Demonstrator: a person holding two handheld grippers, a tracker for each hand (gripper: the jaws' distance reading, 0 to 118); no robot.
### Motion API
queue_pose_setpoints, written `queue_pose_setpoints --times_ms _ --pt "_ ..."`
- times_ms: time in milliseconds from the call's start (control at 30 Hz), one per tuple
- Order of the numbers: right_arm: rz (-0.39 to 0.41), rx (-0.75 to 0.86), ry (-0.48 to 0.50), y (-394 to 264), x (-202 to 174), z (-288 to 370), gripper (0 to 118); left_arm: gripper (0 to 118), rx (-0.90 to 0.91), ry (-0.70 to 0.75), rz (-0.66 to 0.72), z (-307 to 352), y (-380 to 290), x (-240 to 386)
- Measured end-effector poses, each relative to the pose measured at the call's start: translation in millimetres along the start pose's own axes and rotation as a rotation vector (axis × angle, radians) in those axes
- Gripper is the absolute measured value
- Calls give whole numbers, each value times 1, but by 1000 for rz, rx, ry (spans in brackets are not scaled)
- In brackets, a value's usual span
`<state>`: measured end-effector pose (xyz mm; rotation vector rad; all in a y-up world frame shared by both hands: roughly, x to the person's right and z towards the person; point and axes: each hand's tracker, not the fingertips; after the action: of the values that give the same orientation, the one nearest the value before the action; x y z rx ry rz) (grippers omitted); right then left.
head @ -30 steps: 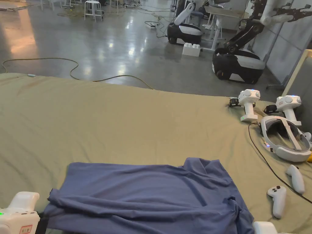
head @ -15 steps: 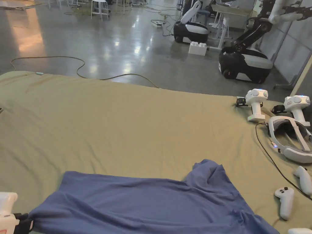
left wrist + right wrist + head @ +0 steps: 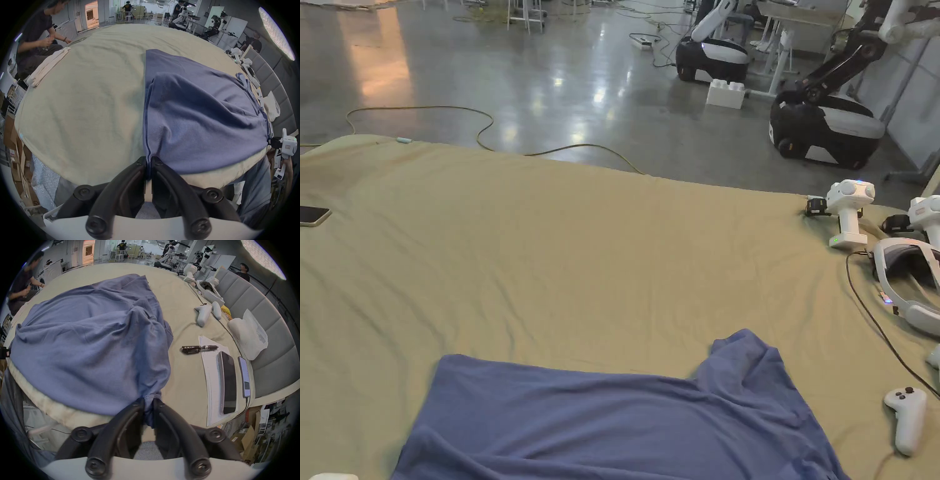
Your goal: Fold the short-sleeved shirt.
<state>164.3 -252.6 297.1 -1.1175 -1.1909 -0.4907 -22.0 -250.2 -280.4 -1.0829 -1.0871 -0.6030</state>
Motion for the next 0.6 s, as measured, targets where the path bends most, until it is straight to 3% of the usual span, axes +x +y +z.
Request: queue_pose_setpoints --times_ms 133,267,600 --pt "-55 130 -40 22 2 23 63 44 74 67 -43 11 13 10" --pt "-129 340 -30 55 -4 55 64 45 243 20 -33 30 36 25" --pt "-225 880 -8 150 -58 129 64 45 745 27 -74 84 111 88"
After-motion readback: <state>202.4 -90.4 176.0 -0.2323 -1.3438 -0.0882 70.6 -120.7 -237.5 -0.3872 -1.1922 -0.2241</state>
